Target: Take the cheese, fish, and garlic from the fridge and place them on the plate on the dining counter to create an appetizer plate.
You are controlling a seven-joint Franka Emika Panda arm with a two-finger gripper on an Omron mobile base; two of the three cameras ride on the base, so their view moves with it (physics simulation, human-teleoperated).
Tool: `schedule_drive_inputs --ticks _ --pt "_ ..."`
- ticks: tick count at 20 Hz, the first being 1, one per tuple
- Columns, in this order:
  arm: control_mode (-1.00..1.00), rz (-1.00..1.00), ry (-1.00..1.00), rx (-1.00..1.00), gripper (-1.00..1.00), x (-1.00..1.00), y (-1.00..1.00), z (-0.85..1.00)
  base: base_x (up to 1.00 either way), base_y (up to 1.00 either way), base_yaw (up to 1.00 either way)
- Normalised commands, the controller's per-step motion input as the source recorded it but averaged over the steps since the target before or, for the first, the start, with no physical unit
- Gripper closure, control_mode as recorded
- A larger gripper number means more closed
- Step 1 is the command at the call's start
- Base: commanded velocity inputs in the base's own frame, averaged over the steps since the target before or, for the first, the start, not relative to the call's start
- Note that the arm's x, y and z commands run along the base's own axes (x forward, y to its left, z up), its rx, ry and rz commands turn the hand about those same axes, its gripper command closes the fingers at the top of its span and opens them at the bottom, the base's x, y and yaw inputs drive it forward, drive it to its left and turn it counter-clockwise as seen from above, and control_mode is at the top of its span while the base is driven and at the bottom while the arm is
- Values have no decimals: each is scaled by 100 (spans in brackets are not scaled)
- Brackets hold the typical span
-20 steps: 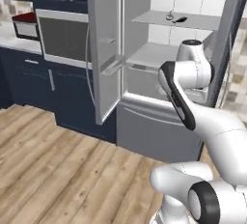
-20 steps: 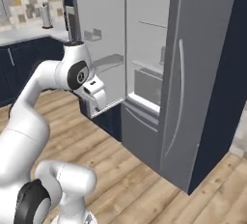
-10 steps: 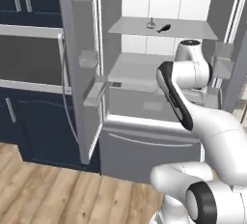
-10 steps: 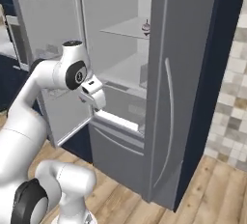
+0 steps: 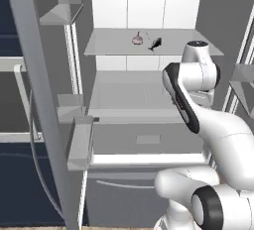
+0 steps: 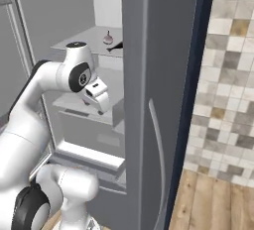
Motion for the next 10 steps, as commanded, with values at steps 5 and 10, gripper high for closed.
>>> schedule_drive_inputs --ticks 5,10 --pt "-100 -3 1 0 -100 13 1 7 54 15 -15" --pt "-100 2 -28 0 -100 -39 0 75 0 0 0"
